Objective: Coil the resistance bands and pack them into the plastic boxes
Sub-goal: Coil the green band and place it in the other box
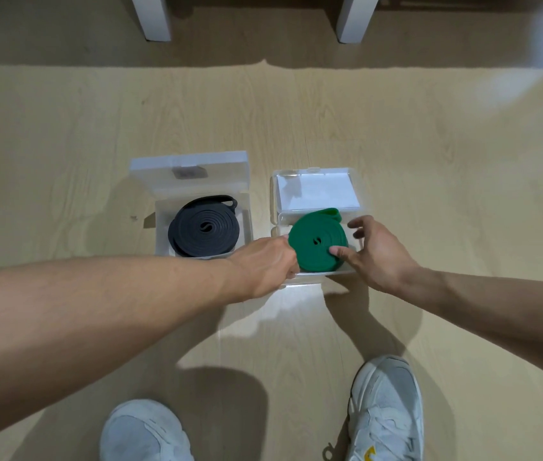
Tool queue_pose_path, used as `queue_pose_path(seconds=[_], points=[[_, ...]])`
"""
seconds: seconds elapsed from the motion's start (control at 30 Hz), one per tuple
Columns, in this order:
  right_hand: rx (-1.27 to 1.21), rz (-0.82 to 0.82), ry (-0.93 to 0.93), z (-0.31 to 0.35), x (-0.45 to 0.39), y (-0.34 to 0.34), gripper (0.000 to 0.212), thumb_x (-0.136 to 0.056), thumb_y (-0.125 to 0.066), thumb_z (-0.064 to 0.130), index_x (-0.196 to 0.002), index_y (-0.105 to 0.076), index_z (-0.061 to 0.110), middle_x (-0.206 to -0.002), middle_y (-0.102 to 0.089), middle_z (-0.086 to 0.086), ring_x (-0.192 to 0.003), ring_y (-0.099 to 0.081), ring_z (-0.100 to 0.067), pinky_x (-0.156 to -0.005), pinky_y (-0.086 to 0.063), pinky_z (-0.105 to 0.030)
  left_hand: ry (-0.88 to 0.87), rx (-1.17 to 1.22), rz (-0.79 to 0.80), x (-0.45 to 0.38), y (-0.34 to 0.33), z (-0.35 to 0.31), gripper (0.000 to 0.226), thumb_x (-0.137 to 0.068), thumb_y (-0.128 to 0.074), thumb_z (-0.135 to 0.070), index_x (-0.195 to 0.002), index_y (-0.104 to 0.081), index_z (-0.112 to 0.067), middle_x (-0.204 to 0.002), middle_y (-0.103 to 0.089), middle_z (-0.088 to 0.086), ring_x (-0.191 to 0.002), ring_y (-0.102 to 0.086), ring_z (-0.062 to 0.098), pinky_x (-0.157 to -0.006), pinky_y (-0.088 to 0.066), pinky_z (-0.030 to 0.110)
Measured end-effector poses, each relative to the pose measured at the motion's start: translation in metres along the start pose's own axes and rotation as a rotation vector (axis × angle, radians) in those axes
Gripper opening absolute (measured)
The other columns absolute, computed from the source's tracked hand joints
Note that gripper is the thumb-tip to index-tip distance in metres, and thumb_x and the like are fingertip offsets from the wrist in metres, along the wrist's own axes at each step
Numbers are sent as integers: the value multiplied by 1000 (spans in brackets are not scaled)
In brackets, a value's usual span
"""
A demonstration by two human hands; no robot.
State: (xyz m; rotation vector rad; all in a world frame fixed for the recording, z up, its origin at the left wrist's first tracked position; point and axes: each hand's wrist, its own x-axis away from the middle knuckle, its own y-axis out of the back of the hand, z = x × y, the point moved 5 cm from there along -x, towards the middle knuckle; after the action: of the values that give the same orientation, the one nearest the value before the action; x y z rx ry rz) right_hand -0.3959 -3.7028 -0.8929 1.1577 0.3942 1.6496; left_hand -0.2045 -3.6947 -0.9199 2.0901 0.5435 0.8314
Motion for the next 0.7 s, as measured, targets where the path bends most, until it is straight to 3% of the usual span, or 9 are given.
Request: queue_pose_path(seconds=[0.1, 0.17, 0.27, 0.4, 0.47, 0.53, 0.63, 0.7], points=[[51, 99, -5, 1, -6, -5, 56, -98, -62, 37, -145, -39, 15, -133, -63, -5, -93, -57, -15, -64, -43, -19, -16, -11, -6, 0, 2, -2, 46, -100, -45, -15, -54, -41, -21, -76, -45, 0, -80, -60, 35, -70, -53, 47], [55, 117, -6, 2, -9, -6, 54, -99, -62, 35, -143, -40, 14, -130, -65, -5, -90, -60, -18, -58, -41, -18, -14, -9, 1, 0, 3, -1, 46, -98, -47, -12, -54, -40, -20, -71, -40, -4, -78, -59, 35, -70, -52, 48], [77, 123, -27, 1, -13, -9, 51, -97, -66, 32, -139, -42, 15, -126, -67, -6, -90, -64, -22, -66, -45, -28, 8, -23, 26, -1, 1, -1, 37, -95, -50, -7, -58, -44, -12, -67, -41, 3, -75, -54, 34, -67, -50, 47], [151, 150, -16, 1, -14, -13, 44, -98, -64, 30, -133, -44, 13, -124, -67, -11, -98, -64, -29, -74, -45, -31, -12, -25, -2, -1, 2, -2, 38, -95, -52, -6, -59, -41, -11, -64, -37, 3, -70, -48, 28, -67, -46, 43], [188, 185, -26, 3, -16, -12, 43, -98, -64, 29, -132, -47, 11, -125, -65, -12, -102, -64, -30, -75, -46, -31, -32, -24, -33, -2, 4, -3, 41, -89, -53, -1, -55, -34, -15, -57, -34, 5, -59, -33, 14, -73, -50, 46], [228, 199, -33, 7, -20, -9, 42, -95, -67, 28, -129, -52, 10, -125, -65, -12, -105, -64, -29, -81, -49, -32, -37, -20, -45, -2, 3, -4, 44, -89, -51, -3, -53, -31, -18, -55, -30, 3, -54, -27, 10, -82, -53, 50], [195, 103, -22, 11, -19, -2, 56, -87, -77, 24, -133, -48, 12, -129, -59, -9, -108, -61, -27, -88, -49, -33, -28, -14, -53, -1, 3, -4, 44, -94, -48, -8, -54, -33, -18, -56, -34, 4, -56, -30, 12, -83, -53, 50], [153, 17, 36, 12, -12, -1, 71, -83, -82, 23, -138, -38, 14, -135, -47, -8, -106, -58, -25, -87, -47, -32, -9, -12, -47, 0, 4, -4, 41, -97, -47, -8, -57, -42, -15, -61, -43, 8, -61, -34, 15, -76, -48, 44]])
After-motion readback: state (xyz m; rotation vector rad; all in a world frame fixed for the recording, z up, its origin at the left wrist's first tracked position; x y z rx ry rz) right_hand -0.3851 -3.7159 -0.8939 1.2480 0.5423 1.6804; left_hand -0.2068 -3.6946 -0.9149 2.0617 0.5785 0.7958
